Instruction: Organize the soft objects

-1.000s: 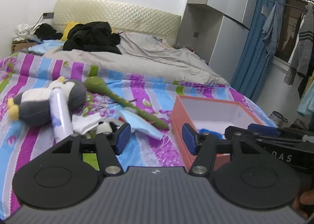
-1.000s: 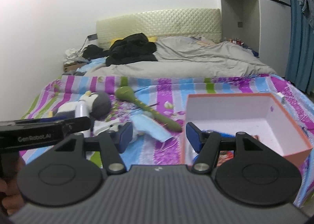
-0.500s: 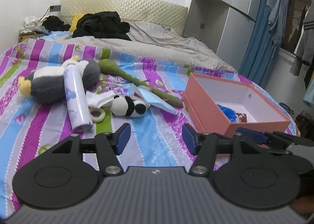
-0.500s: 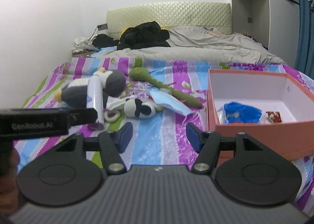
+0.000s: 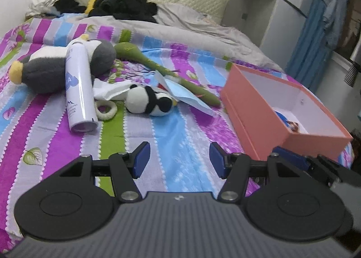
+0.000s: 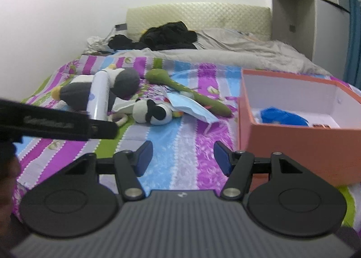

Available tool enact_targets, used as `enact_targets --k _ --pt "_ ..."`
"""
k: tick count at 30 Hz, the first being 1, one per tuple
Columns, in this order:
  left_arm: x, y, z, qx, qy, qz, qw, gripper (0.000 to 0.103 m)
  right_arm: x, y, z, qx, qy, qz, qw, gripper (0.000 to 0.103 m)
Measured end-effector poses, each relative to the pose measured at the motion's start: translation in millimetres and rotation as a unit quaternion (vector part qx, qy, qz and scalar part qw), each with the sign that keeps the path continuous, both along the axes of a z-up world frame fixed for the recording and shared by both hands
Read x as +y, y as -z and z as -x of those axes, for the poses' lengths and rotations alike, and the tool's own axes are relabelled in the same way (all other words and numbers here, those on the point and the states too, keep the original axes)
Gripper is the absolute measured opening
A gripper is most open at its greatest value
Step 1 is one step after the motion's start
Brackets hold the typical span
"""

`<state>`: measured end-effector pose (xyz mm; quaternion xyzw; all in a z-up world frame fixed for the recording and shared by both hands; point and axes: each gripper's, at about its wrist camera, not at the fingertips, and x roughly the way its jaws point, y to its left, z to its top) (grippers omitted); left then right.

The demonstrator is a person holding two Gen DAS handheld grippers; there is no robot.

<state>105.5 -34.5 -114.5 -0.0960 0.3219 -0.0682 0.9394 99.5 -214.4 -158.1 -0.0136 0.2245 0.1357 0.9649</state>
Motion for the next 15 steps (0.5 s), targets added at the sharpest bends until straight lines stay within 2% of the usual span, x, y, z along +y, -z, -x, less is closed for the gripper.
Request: enact_targets --k 8,12,15 --pt "18 18 -53 0.023 -0.042 0.034 0.9983 0.064 21 24 -42 -0.016 -0.014 0.032 0.999 0.061" --pt "31 32 -83 0.046 -0.070 0.074 0.9937 0.064 29 39 -62 -0.035 -0.022 0.056 0.998 0.060" --pt "39 43 -106 0.060 -0.089 0.107 0.9884 0.064 31 48 -79 -0.024 -0.025 0.055 0.998 0.057"
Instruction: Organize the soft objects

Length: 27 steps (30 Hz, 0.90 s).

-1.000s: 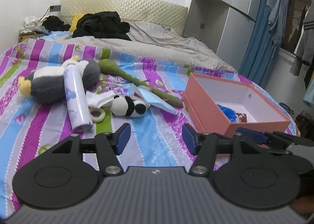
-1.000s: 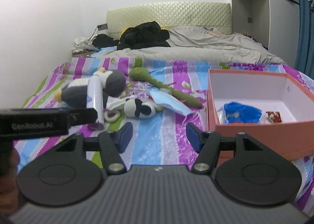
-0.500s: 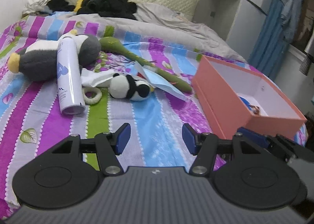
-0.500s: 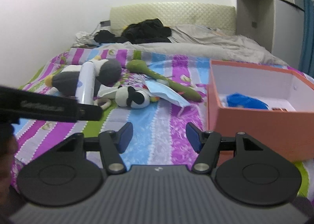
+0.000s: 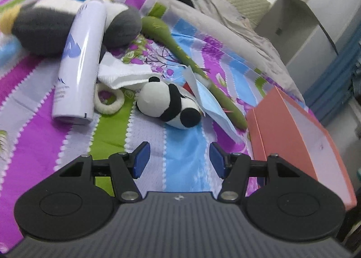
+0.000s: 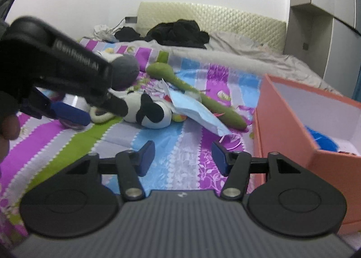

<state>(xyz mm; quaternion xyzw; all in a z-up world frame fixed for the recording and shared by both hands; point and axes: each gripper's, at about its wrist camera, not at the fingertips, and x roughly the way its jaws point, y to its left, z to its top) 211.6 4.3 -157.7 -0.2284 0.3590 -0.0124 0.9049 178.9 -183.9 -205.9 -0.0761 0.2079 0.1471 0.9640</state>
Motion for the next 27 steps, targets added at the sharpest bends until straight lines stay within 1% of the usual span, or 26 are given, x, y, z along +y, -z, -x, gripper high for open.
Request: enact_targets --k 3,5,8,11,13,15,18,23,25,27 --pt "3 8 -20 0.009 -0.015 0.022 0.9996 0.064 5 7 -16 -0.011 0.004 0.023 1.000 0.055" --pt "4 14 -32 0.018 -0.022 0.038 0.9989 0.064 7 10 -27 -0.013 0.010 0.033 0.999 0.050" --pt "4 22 -48 0.038 -0.028 0.064 0.9969 0.064 7 14 -43 -0.019 0.014 0.040 0.999 0.048" --pt "4 27 -64 0.042 -0.034 0.082 0.9952 0.064 9 17 -61 -0.009 0.022 0.043 0.999 0.044" --pt "5 30 -74 0.049 -0.043 0.102 0.9926 0.064 10 20 -71 -0.005 0.029 0.045 0.999 0.044" --pt "4 34 -82 0.052 -0.050 0.115 0.9907 0.064 12 22 -78 -0.006 0.029 0.050 0.998 0.044" --pt "1 40 -94 0.059 -0.064 0.119 0.9892 0.064 13 23 -85 -0.009 0.030 0.057 0.998 0.044" --pt "2 46 -105 0.055 -0.092 0.115 0.9876 0.063 15 26 -95 -0.010 0.032 0.068 0.997 0.043" --pt "4 50 -107 0.056 -0.102 0.123 0.9857 0.063 18 27 -98 -0.014 0.036 0.079 0.996 0.043" --pt "5 53 -108 0.054 -0.100 0.129 0.9850 0.063 21 27 -100 -0.012 0.034 0.084 0.996 0.043"
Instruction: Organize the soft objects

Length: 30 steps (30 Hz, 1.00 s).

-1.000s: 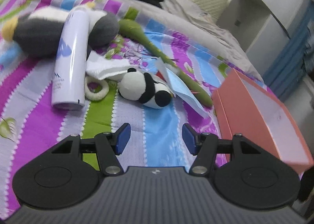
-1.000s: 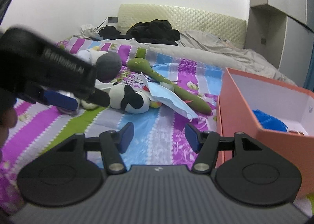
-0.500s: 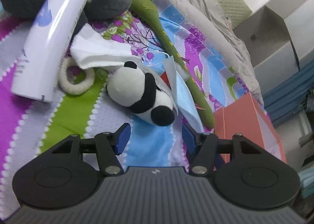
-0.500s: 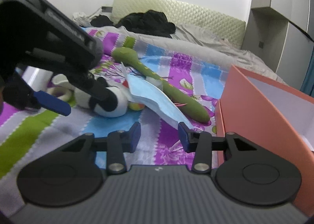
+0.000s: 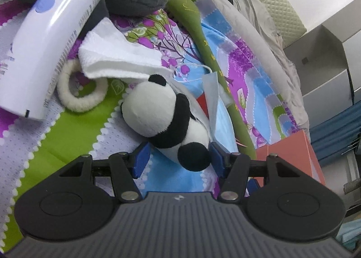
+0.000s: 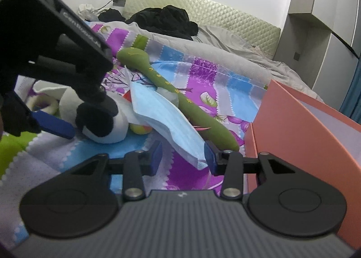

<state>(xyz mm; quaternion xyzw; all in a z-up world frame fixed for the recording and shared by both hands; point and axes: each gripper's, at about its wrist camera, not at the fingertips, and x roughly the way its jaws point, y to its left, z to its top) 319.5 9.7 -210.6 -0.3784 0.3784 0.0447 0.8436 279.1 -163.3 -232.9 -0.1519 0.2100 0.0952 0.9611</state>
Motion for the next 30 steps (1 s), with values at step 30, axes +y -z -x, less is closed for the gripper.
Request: enact_targets --k 30 --pt "-8 -28 55 0.015 0.079 -0.080 0.9936 0.028 -22 -24 25 0.043 -0.035 -0.104 0.993 0.003"
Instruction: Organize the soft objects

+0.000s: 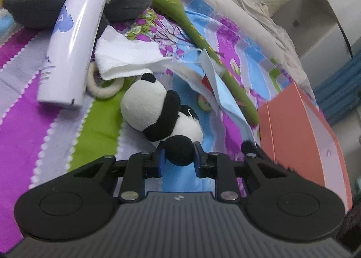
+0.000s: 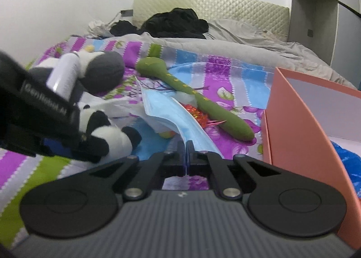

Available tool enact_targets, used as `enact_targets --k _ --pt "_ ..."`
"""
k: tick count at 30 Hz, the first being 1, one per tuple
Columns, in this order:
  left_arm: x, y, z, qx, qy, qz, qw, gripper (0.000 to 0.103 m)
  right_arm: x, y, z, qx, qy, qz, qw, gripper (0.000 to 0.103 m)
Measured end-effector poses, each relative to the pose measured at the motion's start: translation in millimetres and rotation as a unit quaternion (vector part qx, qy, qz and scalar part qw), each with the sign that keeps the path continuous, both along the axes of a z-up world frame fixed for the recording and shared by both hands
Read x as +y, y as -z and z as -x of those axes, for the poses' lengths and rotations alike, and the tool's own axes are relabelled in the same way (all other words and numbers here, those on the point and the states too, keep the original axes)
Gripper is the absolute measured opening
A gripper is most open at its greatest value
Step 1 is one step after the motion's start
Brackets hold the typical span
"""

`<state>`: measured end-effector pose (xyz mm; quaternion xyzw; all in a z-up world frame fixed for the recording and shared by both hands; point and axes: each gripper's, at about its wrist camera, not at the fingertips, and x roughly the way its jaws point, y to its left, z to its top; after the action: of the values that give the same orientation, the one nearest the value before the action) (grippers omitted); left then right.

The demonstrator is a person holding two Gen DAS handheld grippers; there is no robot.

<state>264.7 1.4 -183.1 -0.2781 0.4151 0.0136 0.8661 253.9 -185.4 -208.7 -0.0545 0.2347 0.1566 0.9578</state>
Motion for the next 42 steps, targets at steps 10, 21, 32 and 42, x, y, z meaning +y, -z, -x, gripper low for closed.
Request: enact_targets --k 10,21,32,42 --pt "-3 -23 51 -0.006 0.075 -0.076 0.9943 0.028 -5 -13 38 0.010 -0.012 -0.026 1.000 0.003" --pt "5 -31 104 -0.003 0.121 -0.090 0.9886 0.029 -4 -27 93 0.020 -0.026 -0.037 0.999 0.003" --pt "42 -34 131 0.002 0.105 -0.082 0.9910 0.029 12 -35 136 0.056 -0.031 -0.055 0.996 0.003" --pt "79 -27 150 -0.012 0.060 -0.025 0.9978 0.051 36 -37 149 0.105 -0.045 -0.058 0.992 0.006"
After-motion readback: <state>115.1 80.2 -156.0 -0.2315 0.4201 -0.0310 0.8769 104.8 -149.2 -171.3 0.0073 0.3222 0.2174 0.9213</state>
